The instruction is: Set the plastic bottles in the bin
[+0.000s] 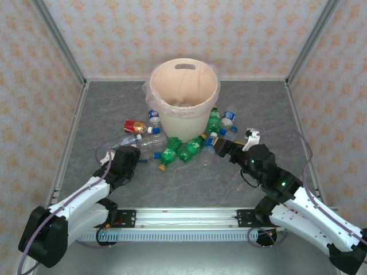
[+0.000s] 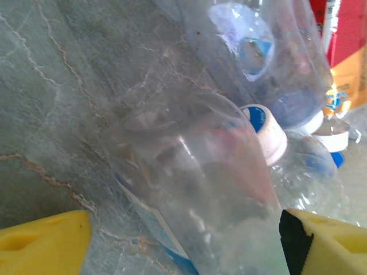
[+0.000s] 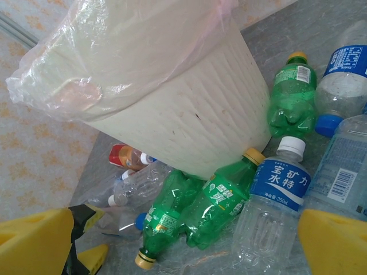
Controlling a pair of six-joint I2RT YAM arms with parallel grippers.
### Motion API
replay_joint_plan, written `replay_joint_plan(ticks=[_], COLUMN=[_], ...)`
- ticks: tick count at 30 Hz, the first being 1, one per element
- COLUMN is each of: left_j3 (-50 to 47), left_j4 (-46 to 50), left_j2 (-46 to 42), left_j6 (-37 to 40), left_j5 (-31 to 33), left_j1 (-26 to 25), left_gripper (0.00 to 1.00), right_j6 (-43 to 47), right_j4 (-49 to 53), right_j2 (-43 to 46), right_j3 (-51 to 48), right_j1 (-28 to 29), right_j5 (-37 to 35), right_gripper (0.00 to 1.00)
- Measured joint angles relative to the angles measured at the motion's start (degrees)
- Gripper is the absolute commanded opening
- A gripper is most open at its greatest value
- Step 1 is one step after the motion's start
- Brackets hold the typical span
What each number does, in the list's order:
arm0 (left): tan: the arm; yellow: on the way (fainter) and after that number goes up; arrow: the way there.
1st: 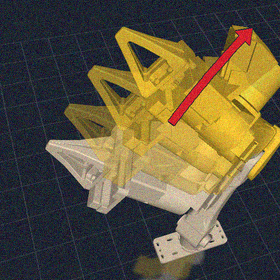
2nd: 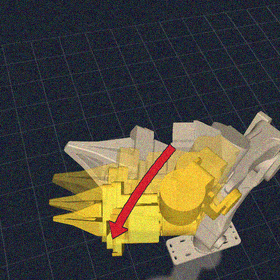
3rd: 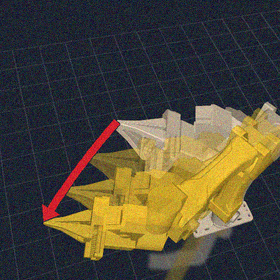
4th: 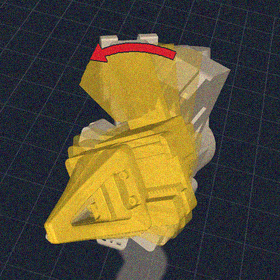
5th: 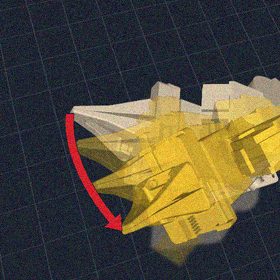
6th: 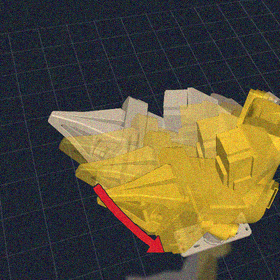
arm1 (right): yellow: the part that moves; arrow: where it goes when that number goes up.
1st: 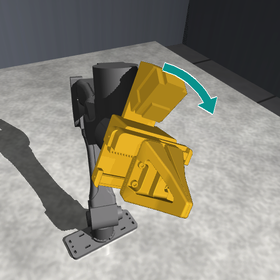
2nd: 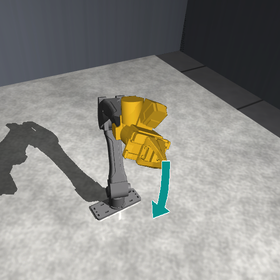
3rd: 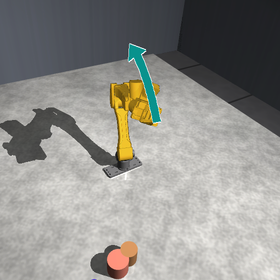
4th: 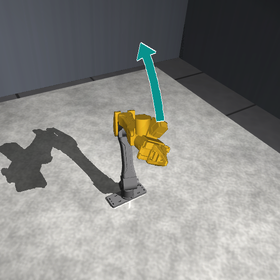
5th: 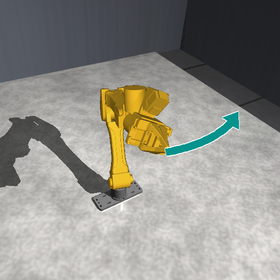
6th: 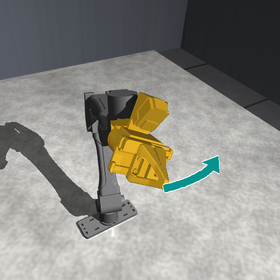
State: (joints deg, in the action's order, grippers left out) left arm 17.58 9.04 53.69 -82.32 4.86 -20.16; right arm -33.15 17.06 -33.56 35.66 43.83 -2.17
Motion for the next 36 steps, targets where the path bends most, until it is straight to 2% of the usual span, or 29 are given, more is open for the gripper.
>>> replay_joint_plan(ticks=[10,15,19,21,25,29,36], left_j3=[3.98,4.68,5.22,5.25,5.25,5.25,5.18], left_j4=[-4.66,-5.90,-5.46,-5.25,-5.57,-5.44,-4.09], left_j2=[10.49,13.00,14.25,14.32,14.27,12.04,2.58], left_j6=[-0.13,-0.11,0.31,0.55,0.81,0.98,1.62], left_j5=[0.02,0.04,-0.26,-0.35,-0.63,-0.46,0.48], left_j1=[1.33,1.57,2.23,2.27,2.78,3.04,3.04], left_gripper=[0.87,0.86,0.77,0.66,0.59,0.58,0.52], right_j6=[0.87,0.90,0.87,0.87,0.87,0.83,0.72], right_j4=[-0.59,-0.57,-0.59,-0.57,-0.57,-0.57,-0.55], right_j2=[0.00,0.00,0.00,0.00,0.00,0.00,0.11], right_j3=[-0.85,-0.85,-0.85,-0.85,-0.85,-0.85,-0.85], right_j1=[0.00,0.00,0.00,0.00,0.00,0.00,0.00], right_j5=[-0.11,-0.55,-0.59,-0.61,-0.61,-0.61,-0.59], right_gripper=[1.00,1.00,1.00,1.00,1.00,1.00,1.00])
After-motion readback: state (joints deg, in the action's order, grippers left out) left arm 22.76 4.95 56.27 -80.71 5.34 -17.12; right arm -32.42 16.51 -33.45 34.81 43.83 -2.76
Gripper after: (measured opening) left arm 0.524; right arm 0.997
